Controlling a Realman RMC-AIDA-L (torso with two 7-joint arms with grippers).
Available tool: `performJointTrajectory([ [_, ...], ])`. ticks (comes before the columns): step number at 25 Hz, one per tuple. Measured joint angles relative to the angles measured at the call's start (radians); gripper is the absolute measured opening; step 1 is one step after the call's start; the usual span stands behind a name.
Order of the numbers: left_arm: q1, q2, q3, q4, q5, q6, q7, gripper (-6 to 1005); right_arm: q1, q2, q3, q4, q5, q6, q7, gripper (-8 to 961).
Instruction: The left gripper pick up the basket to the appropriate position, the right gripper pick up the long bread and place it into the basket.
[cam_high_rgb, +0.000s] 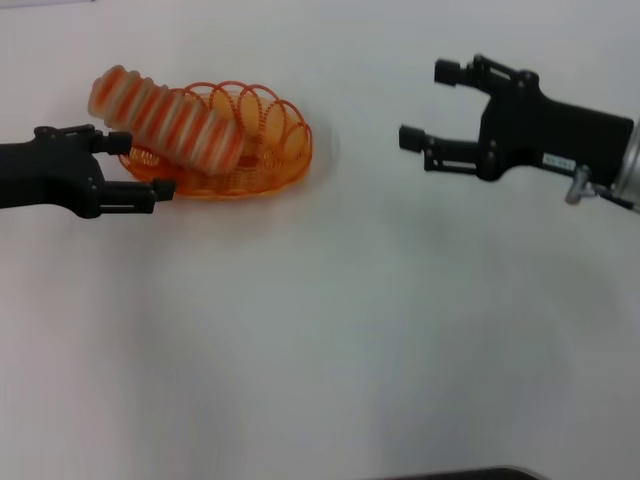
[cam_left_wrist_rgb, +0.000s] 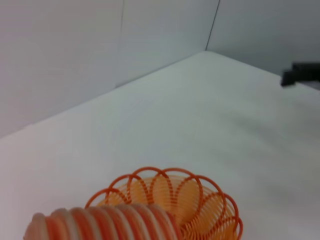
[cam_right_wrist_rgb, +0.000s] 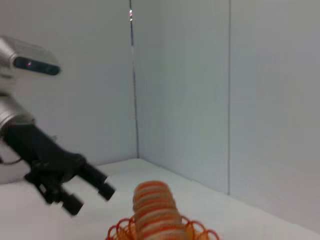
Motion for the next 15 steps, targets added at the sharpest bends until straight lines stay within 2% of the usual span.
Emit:
performJointTrajectory([
  [6,-0.001,0.0,-0.015,-0.001,-0.012,-0.004,-0.005,888,-0.013,0.0,0.051,0.005,-0.091,-0.014,0.006,938],
  [15,0.001,0.005,-0.017,0.001,0.0,0.074,-0.006,888,0.004,-0.006,0.073,0.006,-0.114,-0.009,0.033,938],
])
